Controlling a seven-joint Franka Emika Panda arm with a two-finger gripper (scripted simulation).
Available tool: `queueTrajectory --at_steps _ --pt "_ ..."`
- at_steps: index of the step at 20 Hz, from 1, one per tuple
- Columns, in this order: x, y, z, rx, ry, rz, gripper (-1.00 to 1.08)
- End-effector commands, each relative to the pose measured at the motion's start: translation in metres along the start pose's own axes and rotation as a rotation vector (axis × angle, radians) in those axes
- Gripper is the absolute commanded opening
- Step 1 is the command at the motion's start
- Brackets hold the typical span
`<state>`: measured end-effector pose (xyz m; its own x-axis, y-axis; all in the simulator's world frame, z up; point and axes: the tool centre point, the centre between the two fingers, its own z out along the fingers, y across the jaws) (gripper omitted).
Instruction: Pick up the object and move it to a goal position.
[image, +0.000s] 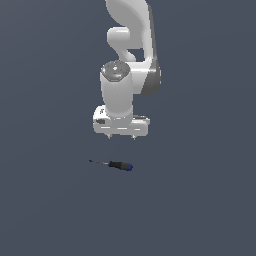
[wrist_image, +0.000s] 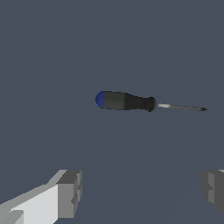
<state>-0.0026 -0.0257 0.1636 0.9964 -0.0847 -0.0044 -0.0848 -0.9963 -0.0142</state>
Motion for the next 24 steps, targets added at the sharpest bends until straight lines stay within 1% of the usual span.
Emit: queueTrajectory --at_steps 1,11,18,24 --pt "0.0 0.0 0.0 0.0 0.0 0.0 1.0" --pt "0.006 0.001 -0.015 -0.015 0.029 -0.047 1.0" --pt "0.007 0.002 -0.014 -0.016 0.029 -0.057 1.0" --pt "0.009 0.004 -0.01 -0.02 0.026 -0.113 1.0"
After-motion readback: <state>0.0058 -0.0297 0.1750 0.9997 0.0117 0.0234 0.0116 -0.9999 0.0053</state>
